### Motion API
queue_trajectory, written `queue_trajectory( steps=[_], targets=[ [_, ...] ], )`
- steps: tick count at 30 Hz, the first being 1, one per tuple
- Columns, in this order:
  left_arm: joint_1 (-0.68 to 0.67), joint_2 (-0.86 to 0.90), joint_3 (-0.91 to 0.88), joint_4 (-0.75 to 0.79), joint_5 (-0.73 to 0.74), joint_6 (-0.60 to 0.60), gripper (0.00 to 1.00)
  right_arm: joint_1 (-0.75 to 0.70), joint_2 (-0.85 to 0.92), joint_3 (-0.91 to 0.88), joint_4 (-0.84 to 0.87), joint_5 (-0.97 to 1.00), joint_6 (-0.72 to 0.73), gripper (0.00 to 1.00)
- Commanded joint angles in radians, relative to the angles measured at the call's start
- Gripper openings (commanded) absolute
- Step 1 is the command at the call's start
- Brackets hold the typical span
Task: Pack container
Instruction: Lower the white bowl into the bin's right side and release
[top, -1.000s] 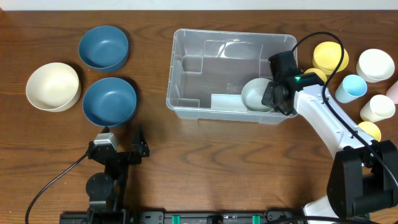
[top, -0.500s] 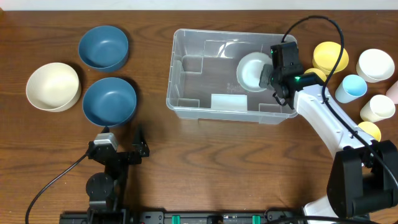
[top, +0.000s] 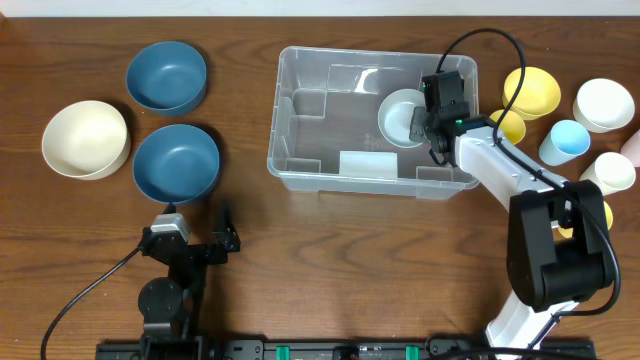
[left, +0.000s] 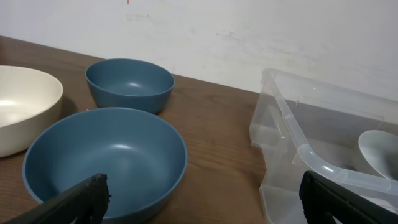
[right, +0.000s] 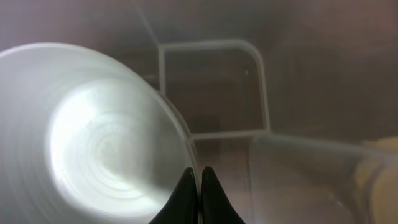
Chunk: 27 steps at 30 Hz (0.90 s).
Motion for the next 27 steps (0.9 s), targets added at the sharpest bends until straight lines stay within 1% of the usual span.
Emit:
queue_trajectory(
  steps=[1,7,8,9,10,12,13,14,17,20,27],
  targets=[
    [0.002,-0.006,-0.023,-0.024,-0.001,-0.009,0.98,-0.011,0.046,0.003,0.007,0.048,-0.018,0.02],
    [0.002,-0.006,-0.023,-0.024,-0.001,-0.009,0.98,-0.022,0.046,0.004,0.019,0.100,-0.019,0.02],
    [0.002,-0.006,-0.023,-0.024,-0.001,-0.009,0.98,-0.026,0.046,0.004,0.018,0.100,-0.019,0.05],
    [0.002,-0.006,-0.023,-0.024,-0.001,-0.009,0.98,-0.031,0.046,0.004,0.018,0.099,-0.019,0.17],
    [0.002,-0.006,-0.023,-0.024,-0.001,-0.009,0.98,-0.035,0.046,0.004,0.017,0.099,-0.019,0.32],
    [0.002,-0.006,-0.023,-0.024,-0.001,-0.009,0.98,-0.039,0.046,0.004,0.014,0.099,-0.019,0.53],
    [0.002,-0.006,-0.023,-0.024,-0.001,-0.009,0.98,-0.041,0.046,0.004,0.013,0.099,-0.020,0.58],
    [0.002,-0.006,-0.023,-0.024,-0.001,-0.009,0.98,-0.041,0.046,0.005,0.013,0.094,-0.029,0.60],
    [0.002,-0.006,-0.023,-0.024,-0.001,-0.009,0.98,-0.040,0.042,0.022,-0.002,0.083,-0.055,0.61],
    [0.002,-0.006,-0.023,-0.025,-0.001,-0.009,0.98,-0.039,0.034,0.071,-0.051,0.066,-0.065,0.61],
    [0.002,-0.006,-0.023,-0.024,-0.001,-0.009,0.98,-0.011,0.032,0.265,-0.212,0.040,-0.109,0.59]
  ],
)
